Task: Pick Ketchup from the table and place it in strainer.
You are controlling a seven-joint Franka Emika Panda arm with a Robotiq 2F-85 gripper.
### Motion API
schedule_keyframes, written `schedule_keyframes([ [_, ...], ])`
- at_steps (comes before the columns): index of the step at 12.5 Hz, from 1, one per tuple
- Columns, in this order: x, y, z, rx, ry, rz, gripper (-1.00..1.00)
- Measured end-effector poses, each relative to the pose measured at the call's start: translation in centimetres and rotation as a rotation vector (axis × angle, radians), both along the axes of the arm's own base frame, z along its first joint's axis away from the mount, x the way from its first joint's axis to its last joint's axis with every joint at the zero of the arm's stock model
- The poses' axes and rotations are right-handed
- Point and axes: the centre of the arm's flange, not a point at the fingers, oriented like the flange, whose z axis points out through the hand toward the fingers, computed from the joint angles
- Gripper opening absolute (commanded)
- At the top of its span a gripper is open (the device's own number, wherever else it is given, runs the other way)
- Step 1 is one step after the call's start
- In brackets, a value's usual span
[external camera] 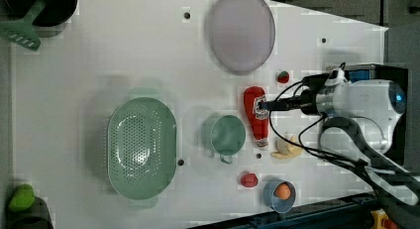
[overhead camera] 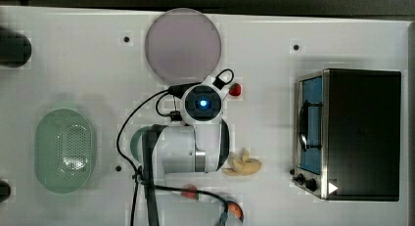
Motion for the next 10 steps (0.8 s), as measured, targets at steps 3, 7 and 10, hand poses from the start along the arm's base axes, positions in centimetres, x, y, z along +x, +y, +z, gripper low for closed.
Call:
schedule_keyframes([
  [3,-1.8,0.0,-4.7,0.007,0.019,0.004,0.93],
  [7,-3.4,-0.3,-8.7,0.015,0.063,-0.009,0.25],
  [10,-2.2,-0.2,-6.9,0.016,0.025,-0.007,0.25],
])
